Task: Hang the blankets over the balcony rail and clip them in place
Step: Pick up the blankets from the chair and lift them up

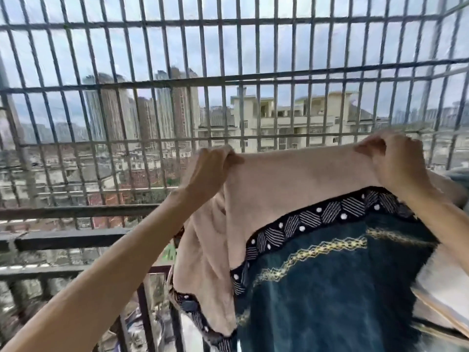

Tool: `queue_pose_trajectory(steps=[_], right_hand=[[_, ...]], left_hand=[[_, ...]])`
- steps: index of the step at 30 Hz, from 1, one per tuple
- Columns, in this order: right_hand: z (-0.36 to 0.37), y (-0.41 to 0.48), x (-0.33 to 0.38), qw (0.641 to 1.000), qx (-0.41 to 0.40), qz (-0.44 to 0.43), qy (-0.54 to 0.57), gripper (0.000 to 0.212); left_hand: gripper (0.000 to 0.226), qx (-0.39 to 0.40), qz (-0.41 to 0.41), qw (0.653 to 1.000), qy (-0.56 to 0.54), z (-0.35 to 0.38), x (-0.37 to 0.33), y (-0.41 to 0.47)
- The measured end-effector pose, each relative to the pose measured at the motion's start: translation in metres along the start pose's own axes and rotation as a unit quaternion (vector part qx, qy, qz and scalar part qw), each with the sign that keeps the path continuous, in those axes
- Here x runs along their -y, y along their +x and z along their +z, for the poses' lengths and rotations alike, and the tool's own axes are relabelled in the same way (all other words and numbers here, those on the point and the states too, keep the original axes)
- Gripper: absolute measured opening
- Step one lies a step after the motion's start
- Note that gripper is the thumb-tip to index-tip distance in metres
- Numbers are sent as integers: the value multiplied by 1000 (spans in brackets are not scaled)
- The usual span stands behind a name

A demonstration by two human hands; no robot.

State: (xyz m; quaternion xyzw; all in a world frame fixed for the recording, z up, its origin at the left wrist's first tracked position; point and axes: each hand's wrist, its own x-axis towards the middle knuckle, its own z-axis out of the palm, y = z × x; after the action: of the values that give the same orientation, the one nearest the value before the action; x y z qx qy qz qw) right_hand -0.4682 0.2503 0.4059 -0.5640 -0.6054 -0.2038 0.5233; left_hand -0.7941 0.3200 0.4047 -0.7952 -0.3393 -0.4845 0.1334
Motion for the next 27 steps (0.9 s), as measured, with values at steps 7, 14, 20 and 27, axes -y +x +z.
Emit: queue_pose_trajectory(steps=[7,14,20,27], right_hand=[[-9,0,35,997,-55,48,-32,15],[-2,-42,12,990,59,79,-105,23],[-34,-105,-57,915,97,180,-347,70],[-85,-131,-156,910,92,285,-286,84]], left_hand=[[20,77,-9,997,-21,12,22,-2],[33,199,8,976,-89,38,-3,-23],[62,236,79,960,-128,79,-89,-18],[42,191,133,964,-128,163,-199,-3]])
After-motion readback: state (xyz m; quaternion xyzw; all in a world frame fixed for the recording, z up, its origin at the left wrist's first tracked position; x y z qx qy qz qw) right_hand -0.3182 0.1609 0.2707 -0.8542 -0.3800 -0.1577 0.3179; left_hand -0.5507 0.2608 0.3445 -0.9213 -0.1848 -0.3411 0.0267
